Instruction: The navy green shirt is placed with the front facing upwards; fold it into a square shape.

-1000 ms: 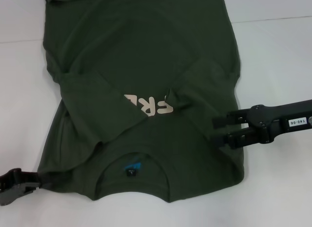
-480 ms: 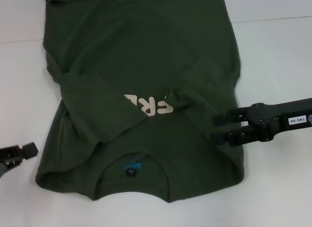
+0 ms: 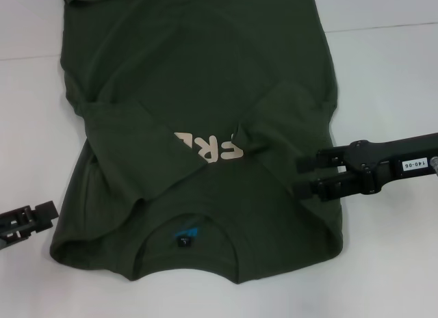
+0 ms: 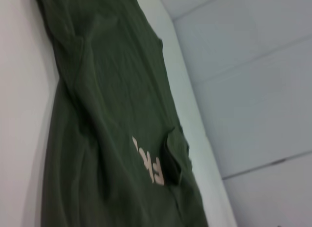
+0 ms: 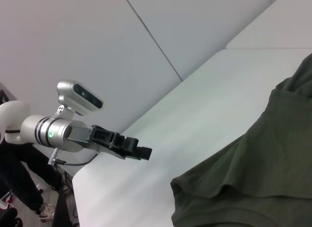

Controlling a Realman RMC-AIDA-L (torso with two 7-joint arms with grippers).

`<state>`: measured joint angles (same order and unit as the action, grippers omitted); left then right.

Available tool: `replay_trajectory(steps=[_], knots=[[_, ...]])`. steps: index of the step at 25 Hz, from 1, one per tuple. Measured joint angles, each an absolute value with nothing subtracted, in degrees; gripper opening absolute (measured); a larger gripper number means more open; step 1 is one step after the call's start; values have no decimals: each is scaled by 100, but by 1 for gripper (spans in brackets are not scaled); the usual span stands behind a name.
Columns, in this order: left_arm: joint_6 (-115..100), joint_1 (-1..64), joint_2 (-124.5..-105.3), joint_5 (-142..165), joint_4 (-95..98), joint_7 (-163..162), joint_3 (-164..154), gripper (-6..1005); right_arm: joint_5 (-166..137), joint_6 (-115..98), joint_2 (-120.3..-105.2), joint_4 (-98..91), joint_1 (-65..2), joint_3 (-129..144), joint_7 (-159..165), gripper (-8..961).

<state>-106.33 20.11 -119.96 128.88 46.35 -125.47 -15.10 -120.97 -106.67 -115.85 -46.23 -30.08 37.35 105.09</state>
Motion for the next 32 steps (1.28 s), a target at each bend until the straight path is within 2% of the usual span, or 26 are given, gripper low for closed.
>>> replay_trajectory(steps=[12,32], knots=[[-9777,2062,-12017,13656,4770,-13505,-1678,530,-12087,-10657,-11587,-4623,-3012,3737,10513,926],[-8966,2314,-11997,13954,4423,-14372,-2258,518,-12112,-10667,-11583,-4623,-2980,3735,10511,926]])
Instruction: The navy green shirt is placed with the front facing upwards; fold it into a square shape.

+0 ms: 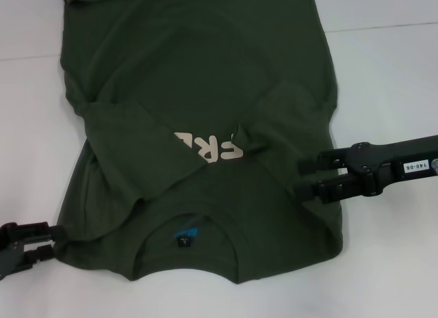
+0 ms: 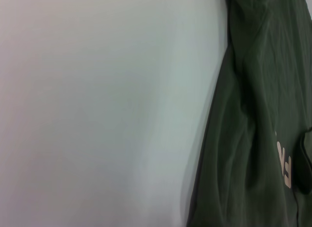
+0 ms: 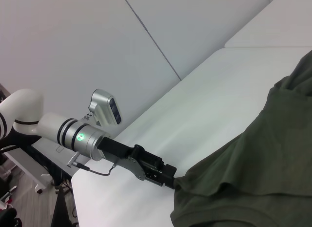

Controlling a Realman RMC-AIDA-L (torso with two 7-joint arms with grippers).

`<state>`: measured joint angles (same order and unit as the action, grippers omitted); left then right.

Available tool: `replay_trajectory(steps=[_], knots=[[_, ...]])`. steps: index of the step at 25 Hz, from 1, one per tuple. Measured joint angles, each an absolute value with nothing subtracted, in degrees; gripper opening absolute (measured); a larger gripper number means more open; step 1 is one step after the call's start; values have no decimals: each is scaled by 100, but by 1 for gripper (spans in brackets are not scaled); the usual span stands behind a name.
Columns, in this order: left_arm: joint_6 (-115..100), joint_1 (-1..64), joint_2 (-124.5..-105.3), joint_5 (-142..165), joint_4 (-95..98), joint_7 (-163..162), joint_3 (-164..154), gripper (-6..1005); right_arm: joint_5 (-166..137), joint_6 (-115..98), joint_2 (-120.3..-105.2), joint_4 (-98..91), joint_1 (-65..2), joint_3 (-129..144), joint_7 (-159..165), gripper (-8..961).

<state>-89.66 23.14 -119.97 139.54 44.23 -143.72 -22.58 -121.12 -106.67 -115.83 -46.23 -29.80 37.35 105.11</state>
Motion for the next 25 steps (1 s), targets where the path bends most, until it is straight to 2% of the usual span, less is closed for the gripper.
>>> replay_trajectory(steps=[25], knots=[[-8945,2323,-11987,14087,4488,-14499,-2178,519,-12094,-10693,-11592,-4623,-2970,3726,10511,926]])
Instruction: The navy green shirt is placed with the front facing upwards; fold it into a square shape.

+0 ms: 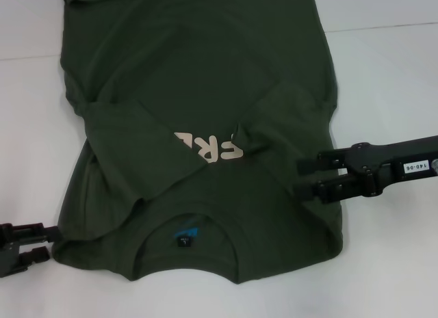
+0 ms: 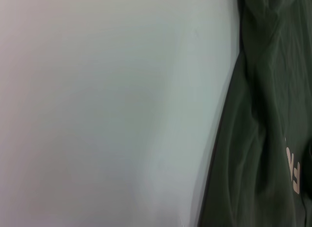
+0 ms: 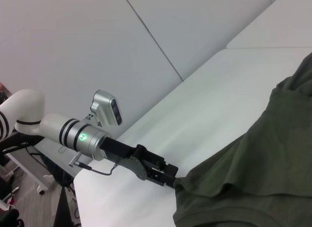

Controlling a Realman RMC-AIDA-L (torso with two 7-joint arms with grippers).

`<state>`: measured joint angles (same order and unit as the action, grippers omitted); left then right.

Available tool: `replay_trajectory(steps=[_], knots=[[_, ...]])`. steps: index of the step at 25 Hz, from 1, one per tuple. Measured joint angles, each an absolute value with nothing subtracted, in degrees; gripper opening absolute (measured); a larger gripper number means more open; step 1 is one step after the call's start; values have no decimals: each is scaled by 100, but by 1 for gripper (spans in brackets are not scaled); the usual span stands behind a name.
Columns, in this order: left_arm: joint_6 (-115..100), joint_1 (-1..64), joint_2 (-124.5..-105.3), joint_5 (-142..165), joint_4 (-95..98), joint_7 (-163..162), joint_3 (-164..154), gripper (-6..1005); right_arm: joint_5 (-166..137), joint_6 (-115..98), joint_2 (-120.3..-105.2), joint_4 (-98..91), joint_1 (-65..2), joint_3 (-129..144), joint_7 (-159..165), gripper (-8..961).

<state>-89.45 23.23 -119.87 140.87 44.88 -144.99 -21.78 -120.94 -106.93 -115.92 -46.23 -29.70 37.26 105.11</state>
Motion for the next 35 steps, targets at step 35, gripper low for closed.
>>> replay_trajectory(steps=[35], knots=[[-8796,2613,-11944,14097,4027,-14630,-2269,465,-12093,-10705,-11583,-4618,-2945,3717,10511,926]])
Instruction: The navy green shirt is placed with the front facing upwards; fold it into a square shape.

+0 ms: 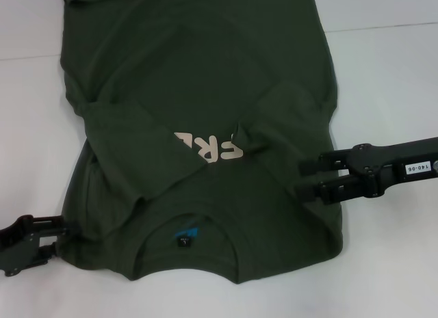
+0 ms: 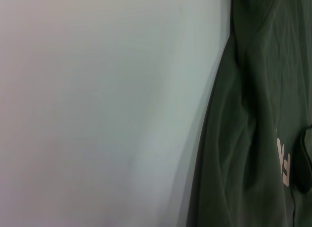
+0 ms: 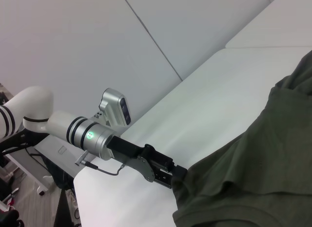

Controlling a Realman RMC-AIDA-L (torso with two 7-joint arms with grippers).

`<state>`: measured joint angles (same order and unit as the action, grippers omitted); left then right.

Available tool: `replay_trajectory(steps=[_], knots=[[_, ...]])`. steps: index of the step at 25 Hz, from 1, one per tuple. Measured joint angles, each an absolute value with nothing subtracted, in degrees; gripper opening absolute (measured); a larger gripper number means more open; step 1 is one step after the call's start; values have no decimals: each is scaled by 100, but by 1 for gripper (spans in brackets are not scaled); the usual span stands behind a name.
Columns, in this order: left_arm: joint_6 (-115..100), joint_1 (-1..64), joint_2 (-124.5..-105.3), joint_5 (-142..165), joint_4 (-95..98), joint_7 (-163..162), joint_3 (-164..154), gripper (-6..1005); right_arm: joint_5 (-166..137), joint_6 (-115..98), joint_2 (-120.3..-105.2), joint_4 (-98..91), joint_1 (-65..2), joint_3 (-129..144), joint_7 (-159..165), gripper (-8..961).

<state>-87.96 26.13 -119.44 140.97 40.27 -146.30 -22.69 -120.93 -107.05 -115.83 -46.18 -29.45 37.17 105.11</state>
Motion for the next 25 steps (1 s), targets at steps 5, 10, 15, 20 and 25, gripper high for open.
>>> replay_trajectory(steps=[5,10,15,20,25], knots=[[-8850,2636,-11927,14100,3998,-14538,-2403,455,-12081,-10709,-11583,-4614,-2950,3716,10511,926],[-8843,2697,-11925,14105,3998,-14511,-2596,408,-12076,-10718,-11583,-4614,-2949,3709,10511,926],[-8833,2697,-11926,14104,4015,-14537,-2616,214,-12078,-10732,-11583,-4614,-2944,3709,10523,926],[-8838,2681,-11926,14103,4026,-14549,-2600,27,-12091,-10723,-11583,-4614,-2952,3708,10535,926],[-8886,2669,-11919,14103,4038,-14547,-2592,27,-12366,-10698,-11494,-4641,-2944,3756,10877,926]])
